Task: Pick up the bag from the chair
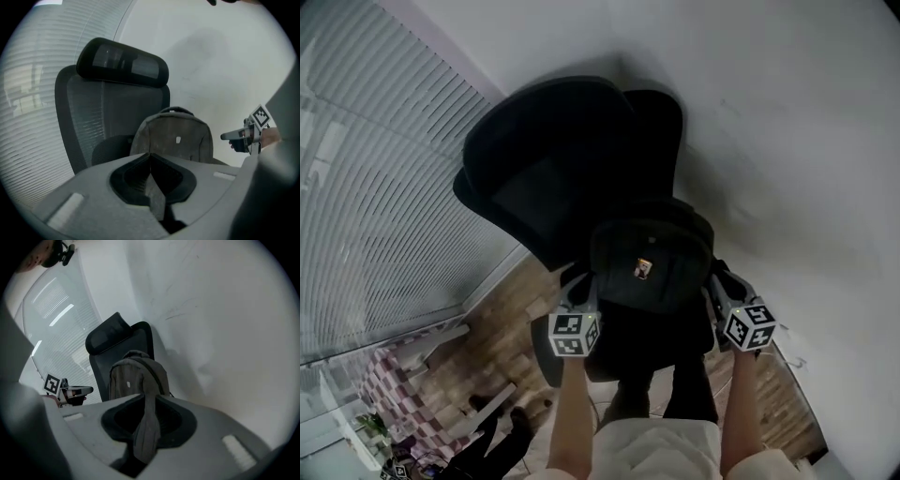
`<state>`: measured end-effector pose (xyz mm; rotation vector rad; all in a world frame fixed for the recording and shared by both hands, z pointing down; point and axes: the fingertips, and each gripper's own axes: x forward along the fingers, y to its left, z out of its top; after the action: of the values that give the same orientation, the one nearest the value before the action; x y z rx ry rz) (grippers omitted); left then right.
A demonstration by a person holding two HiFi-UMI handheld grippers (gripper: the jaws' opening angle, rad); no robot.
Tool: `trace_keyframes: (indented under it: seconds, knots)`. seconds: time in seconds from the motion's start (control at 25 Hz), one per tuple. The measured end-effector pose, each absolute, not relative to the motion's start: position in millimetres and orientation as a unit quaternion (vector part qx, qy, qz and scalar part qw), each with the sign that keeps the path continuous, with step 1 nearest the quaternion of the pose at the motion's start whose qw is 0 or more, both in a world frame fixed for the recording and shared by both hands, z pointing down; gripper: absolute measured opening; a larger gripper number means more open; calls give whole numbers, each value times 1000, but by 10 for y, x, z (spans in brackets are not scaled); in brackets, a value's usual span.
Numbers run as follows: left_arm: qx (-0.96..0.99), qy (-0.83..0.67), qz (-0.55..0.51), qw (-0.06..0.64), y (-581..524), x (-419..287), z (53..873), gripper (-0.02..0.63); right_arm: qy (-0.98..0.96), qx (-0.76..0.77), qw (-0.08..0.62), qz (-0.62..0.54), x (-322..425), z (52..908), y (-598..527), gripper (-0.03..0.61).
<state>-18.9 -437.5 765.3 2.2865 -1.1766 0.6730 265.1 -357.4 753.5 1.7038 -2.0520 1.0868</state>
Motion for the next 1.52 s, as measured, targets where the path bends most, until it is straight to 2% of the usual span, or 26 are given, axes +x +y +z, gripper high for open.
trace_keyframes:
  seconds: [0.16, 0.28, 0.36, 0.48, 0.6, 0.76, 0.88, 1.0, 1.08, 1.16, 1.32, 1.52]
  knots:
    - [841, -406, 253, 253, -4390, -239, 8031, 11, -734, 561, 154, 352, 2699, 7732, -3706, 109]
    - [846, -396, 246, 258, -4402, -267, 8261, 19, -765, 521, 167, 342, 2698, 7906, -3804, 192]
    - [853, -376, 255, 258, -4374, -276, 8429, 104, -778, 495, 177, 343, 2673, 8005, -3830, 263]
    - [862, -345, 268, 257, -4415, -193, 8622, 232, -794, 463, 203, 339, 2655, 8079, -3905, 308]
    - [867, -340, 264, 252, -4634, -127, 8656, 369, -809, 422, 219, 347, 2570, 8209, -3978, 323]
    - [882, -294, 267, 253, -4893, 95, 8731, 426, -818, 384, 234, 360, 2508, 8317, -4045, 364]
    - [879, -246, 271, 306, -4903, 298, 8903, 431, -806, 403, 215, 376, 2483, 8308, -4098, 364]
    - [870, -248, 294, 309, -4936, 346, 8962, 429, -789, 450, 183, 375, 2386, 8265, -4221, 363]
    - [863, -261, 304, 307, -4953, 337, 8979, 386, -770, 495, 163, 369, 2400, 8223, -4272, 285]
    - [863, -267, 302, 306, -4932, 327, 8957, 363, -762, 516, 162, 357, 2385, 8179, -4262, 248]
    - [866, -279, 287, 301, -4810, 219, 8869, 326, -768, 517, 170, 337, 2269, 8079, -4173, 206]
    - [866, -292, 272, 303, -4660, 112, 8733, 283, -776, 517, 172, 318, 2169, 7938, -4081, 183]
